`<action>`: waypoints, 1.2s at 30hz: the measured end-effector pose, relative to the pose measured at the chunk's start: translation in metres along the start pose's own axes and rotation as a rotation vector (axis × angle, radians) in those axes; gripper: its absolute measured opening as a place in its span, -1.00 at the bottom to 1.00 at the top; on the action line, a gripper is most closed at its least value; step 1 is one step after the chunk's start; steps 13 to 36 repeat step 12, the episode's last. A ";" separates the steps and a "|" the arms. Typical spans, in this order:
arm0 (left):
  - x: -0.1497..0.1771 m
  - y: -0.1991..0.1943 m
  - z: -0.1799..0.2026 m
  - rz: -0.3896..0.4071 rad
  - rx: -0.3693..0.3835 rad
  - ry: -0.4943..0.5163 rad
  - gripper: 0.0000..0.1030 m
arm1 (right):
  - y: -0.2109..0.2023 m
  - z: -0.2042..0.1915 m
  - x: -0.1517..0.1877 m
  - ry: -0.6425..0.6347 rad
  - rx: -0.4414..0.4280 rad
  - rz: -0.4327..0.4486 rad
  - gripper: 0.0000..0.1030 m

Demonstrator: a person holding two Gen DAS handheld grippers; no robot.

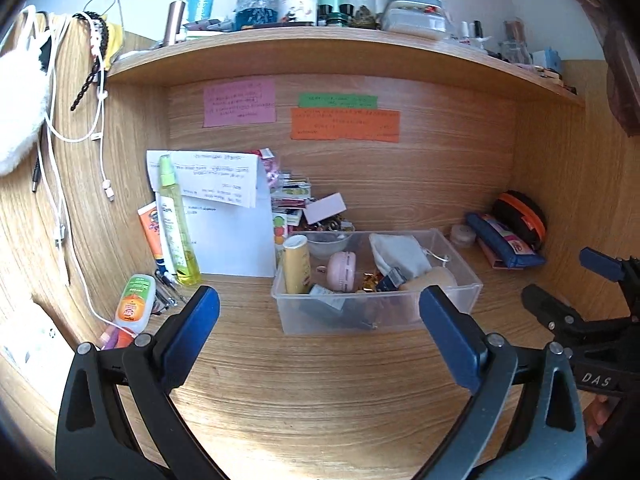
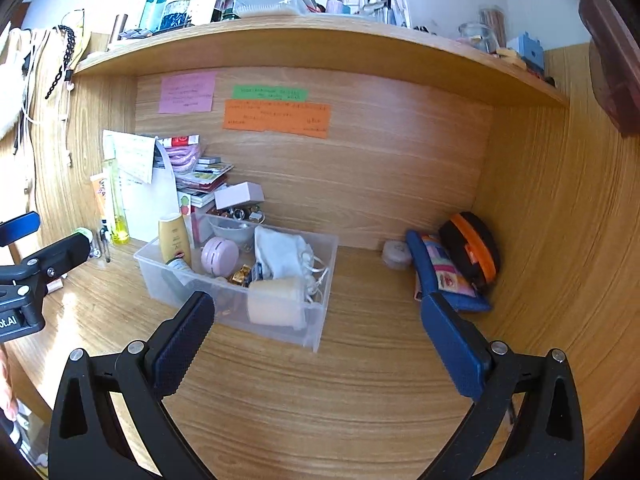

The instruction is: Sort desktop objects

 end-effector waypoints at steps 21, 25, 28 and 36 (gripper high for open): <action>0.004 0.016 0.017 -0.032 0.035 0.022 0.97 | 0.007 0.011 0.011 0.016 -0.014 -0.031 1.00; 0.004 0.016 0.017 -0.032 0.035 0.022 0.97 | 0.007 0.011 0.011 0.016 -0.014 -0.031 1.00; 0.004 0.016 0.017 -0.032 0.035 0.022 0.97 | 0.007 0.011 0.011 0.016 -0.014 -0.031 1.00; 0.004 0.016 0.017 -0.032 0.035 0.022 0.97 | 0.007 0.011 0.011 0.016 -0.014 -0.031 1.00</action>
Point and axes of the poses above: each gripper's, at about its wrist camera, not at the fingertips, and y roughly the way its jaws point, z to its right, x to its underside, the point moved 1 cm from there along y, roughly the way its jaws point, and after that the axes turned 10 degrees about x, right-handed, at the moved point
